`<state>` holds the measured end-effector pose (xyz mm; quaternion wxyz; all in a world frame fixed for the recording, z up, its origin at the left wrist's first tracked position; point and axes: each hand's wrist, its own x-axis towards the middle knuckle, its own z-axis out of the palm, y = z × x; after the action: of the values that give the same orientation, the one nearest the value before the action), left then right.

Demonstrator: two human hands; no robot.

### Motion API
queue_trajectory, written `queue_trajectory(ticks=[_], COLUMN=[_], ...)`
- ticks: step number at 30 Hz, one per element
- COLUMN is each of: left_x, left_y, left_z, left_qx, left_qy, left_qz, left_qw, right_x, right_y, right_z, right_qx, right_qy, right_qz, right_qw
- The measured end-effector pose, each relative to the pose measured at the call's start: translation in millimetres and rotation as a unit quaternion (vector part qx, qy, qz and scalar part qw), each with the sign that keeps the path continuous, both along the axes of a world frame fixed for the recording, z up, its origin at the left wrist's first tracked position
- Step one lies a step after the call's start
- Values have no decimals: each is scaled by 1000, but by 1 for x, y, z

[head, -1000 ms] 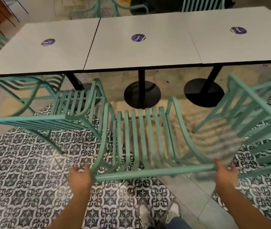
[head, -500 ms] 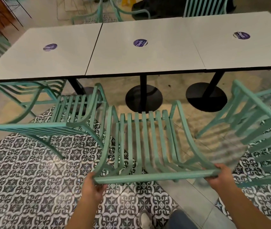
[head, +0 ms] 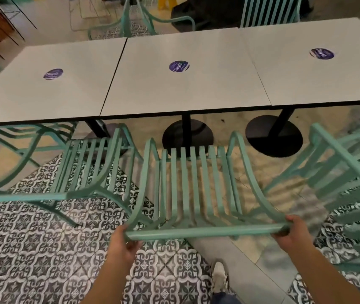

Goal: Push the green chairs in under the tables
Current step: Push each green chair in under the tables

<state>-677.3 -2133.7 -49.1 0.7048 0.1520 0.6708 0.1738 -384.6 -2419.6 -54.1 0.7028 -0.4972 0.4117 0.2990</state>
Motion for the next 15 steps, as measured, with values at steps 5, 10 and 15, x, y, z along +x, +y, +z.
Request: queue_trajectory(ticks=[5, 10, 15], left_x=[35, 68, 94], left_y=[20, 41, 56], left_z=[-2, -3, -2], left_qx=[20, 8, 15], left_qy=[10, 3, 5], left_qz=[-16, 8, 0], left_qw=[1000, 1000, 1000], right_x=[36, 58, 78], right_y=[17, 37, 50], right_z=[-9, 0, -2], right_qx=[-18, -4, 4], right_qy=[-5, -20, -28], right_qz=[-13, -11, -6], right_qw=[1000, 1000, 1000])
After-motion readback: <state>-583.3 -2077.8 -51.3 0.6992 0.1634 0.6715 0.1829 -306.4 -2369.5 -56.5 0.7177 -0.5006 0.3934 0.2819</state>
